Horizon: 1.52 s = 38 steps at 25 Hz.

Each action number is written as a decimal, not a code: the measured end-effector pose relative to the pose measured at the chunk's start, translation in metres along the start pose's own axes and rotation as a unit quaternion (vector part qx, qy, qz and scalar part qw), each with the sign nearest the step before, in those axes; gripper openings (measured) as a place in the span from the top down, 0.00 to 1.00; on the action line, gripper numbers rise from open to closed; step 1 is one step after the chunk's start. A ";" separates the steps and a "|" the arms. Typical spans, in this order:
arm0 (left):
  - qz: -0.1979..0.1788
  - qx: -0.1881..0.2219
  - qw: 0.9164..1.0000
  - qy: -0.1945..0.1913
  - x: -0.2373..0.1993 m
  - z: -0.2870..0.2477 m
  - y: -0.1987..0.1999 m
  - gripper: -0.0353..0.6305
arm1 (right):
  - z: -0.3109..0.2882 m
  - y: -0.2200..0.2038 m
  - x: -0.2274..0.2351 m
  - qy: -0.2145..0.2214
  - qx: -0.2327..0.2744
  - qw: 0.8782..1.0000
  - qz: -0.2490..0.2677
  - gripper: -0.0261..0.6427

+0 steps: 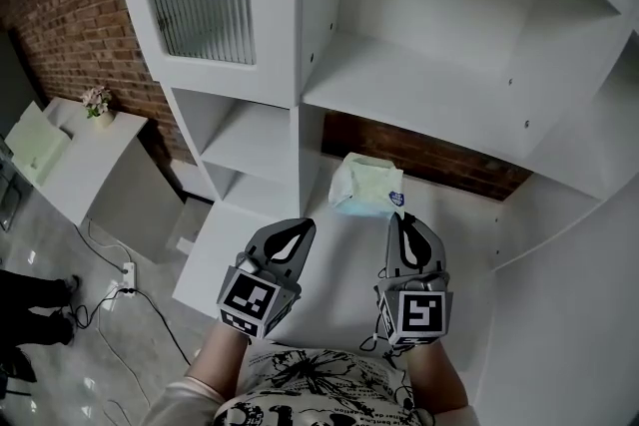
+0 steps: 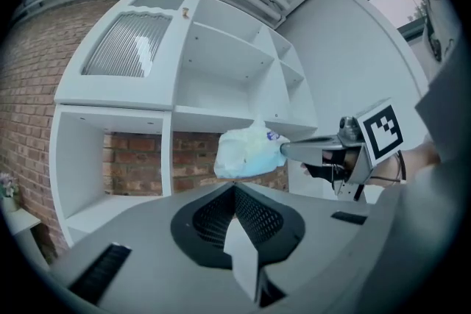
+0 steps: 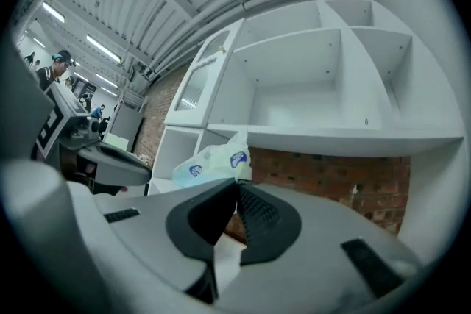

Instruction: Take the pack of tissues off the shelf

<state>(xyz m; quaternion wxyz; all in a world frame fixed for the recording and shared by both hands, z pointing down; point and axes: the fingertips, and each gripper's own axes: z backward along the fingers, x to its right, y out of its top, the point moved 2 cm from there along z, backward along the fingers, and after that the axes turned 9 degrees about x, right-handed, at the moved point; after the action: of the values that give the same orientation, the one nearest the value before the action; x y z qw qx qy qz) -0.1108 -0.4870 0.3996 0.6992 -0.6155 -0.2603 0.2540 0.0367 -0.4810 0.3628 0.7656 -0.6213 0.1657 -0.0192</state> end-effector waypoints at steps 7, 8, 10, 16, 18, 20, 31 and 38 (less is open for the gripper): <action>0.010 -0.006 1.000 0.004 -0.001 0.004 -0.007 0.93 | 0.018 -0.049 -0.008 -0.003 -0.051 0.998 -0.041 0.95; 0.011 -0.007 1.000 0.005 -0.002 0.005 -0.009 0.93 | 0.021 -0.053 -0.008 -0.005 -0.054 0.997 -0.048 0.95; 0.013 -0.009 1.000 0.007 -0.003 0.005 -0.012 0.93 | 0.024 -0.060 -0.007 -0.009 -0.057 0.997 -0.060 0.95; 0.016 -0.013 1.000 0.004 -0.003 0.001 -0.018 0.93 | 0.025 -0.063 -0.007 -0.007 -0.057 0.996 -0.062 0.95; 0.016 -0.013 1.000 0.002 -0.002 -0.001 -0.018 0.93 | 0.024 -0.063 -0.007 -0.006 -0.059 0.997 -0.058 0.95; 0.015 -0.012 1.000 0.000 -0.002 -0.003 -0.018 0.93 | 0.023 -0.063 -0.007 -0.004 -0.061 0.997 -0.056 0.95; 0.018 -0.013 1.000 0.005 -0.007 -0.008 -0.021 0.93 | 0.017 -0.067 -0.008 0.004 -0.065 0.996 -0.063 0.95; 0.028 -0.008 0.999 0.012 -0.011 -0.013 -0.024 0.93 | 0.014 -0.067 -0.005 0.003 -0.066 0.996 -0.065 0.95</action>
<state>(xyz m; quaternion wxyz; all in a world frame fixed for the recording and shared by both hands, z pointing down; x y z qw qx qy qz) -0.1091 -0.5062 0.4210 0.6899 -0.6312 -0.2363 0.2641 0.0474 -0.4819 0.4310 0.7198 -0.6795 0.1285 -0.0600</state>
